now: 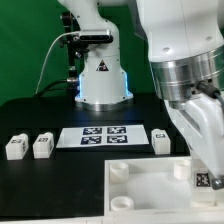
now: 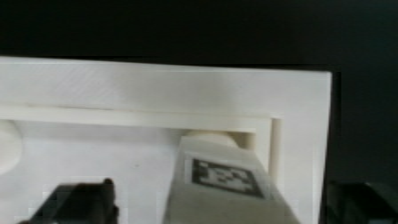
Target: Assemble one leg
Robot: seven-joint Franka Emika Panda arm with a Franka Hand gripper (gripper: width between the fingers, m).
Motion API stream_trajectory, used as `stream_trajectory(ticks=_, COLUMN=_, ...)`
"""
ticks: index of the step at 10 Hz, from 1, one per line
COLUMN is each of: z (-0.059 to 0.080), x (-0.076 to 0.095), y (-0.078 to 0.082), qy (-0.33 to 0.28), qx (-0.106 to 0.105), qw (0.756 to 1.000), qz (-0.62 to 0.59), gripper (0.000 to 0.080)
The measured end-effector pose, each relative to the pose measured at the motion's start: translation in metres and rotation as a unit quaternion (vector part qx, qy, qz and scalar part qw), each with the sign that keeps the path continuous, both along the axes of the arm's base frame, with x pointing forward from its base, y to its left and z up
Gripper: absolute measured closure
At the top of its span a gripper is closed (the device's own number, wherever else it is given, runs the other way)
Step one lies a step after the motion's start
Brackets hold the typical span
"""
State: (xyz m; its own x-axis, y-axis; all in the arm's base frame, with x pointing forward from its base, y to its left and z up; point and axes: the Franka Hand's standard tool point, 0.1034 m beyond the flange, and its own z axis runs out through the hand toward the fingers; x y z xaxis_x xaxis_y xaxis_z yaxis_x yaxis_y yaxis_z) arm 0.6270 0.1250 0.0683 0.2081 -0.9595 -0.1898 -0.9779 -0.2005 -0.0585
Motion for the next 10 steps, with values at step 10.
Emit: stream_trajectory(ticks=10, z=0.0041, x=0.0079, y=-0.0043, qy=-0.081, qx=-0.048, qw=0.884, qz=0.459, gripper=0.0241)
